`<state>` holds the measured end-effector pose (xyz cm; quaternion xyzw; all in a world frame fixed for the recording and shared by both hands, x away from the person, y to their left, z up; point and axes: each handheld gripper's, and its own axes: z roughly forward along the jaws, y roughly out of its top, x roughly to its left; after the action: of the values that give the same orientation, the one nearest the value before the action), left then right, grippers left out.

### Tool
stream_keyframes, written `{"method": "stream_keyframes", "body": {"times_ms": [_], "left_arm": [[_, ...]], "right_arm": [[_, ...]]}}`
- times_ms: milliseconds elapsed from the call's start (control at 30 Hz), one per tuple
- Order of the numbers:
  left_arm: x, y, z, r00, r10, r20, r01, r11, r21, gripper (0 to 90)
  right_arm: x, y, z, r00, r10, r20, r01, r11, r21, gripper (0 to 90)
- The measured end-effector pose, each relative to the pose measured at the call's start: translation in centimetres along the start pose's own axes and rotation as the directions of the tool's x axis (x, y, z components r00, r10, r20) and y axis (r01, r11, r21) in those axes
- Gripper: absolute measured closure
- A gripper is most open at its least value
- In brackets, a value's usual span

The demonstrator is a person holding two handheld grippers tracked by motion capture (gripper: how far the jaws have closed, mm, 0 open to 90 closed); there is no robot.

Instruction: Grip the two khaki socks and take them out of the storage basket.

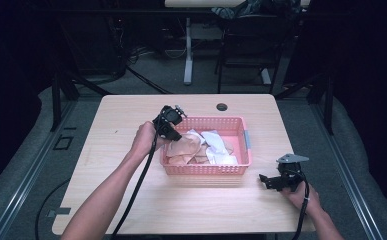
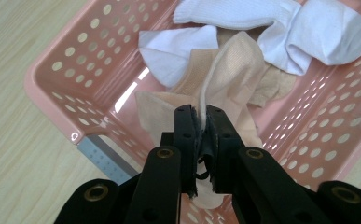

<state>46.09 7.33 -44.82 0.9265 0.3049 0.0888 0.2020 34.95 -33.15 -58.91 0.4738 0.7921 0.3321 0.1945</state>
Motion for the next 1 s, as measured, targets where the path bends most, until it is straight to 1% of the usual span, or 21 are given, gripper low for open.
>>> {"method": "stream_keyframes", "body": {"times_ms": [133, 300, 367, 600, 700, 767, 867, 900, 1000], "left_arm": [[0.2, 0.3, -0.4, 1.0, 0.0, 0.002, 0.0, 1.0, 0.002, 84.4], [0.5, 0.6, -1.1, 0.9999, 0.002, -0.014, -0.002, 0.9999, -0.01, 85.1], [0.6, 0.7, -1.4, 0.9999, 0.0, -0.012, 0.0, 1.0, -0.009, 85.2], [0.6, 1.3, -2.5, 0.9995, 0.017, -0.027, -0.017, 0.9998, -0.012, 85.4], [0.7, 1.5, -3.0, 0.9994, 0.017, -0.03, -0.018, 0.9996, -0.024, 85.5], [0.7, 1.6, -3.4, 0.9994, 0.019, -0.027, -0.02, 0.9995, -0.024, 85.7], [0.7, 2.0, -3.9, 0.999, 0.025, -0.036, -0.026, 0.9993, -0.026, 85.8], [0.7, 2.1, -4.0, 0.9991, 0.024, -0.035, -0.025, 0.9993, -0.028, 85.8], [0.8, 2.3, -4.6, 0.999, 0.026, -0.036, -0.028, 0.999, -0.036, 85.9]], "right_arm": [[0.0, 0.0, 0.0, 1.0, 0.0, 0.001, 0.0, 1.0, 0.001, 0.0], [0.0, 0.0, 0.0, 1.0, -0.002, -0.006, 0.002, 1.0, 0.001, 0.0], [0.0, 0.0, 0.0, 1.0, -0.003, -0.006, 0.003, 1.0, 0.002, 0.0], [0.0, 0.0, 0.0, 1.0, -0.005, -0.006, 0.005, 1.0, 0.004, 0.0], [0.0, 0.0, 0.0, 1.0, -0.005, -0.006, 0.005, 1.0, 0.004, 0.0], [0.0, 0.0, 0.0, 1.0, -0.005, -0.006, 0.005, 1.0, 0.005, 0.0], [0.0, 0.0, 0.0, 1.0, -0.005, -0.007, 0.005, 1.0, 0.005, 0.0], [0.1, 0.0, 0.0, 1.0, 0.001, -0.007, -0.001, 1.0, -0.005, 0.0], [0.0, 0.0, 0.0, 1.0, -0.006, -0.006, 0.006, 1.0, 0.003, 0.0]]}}
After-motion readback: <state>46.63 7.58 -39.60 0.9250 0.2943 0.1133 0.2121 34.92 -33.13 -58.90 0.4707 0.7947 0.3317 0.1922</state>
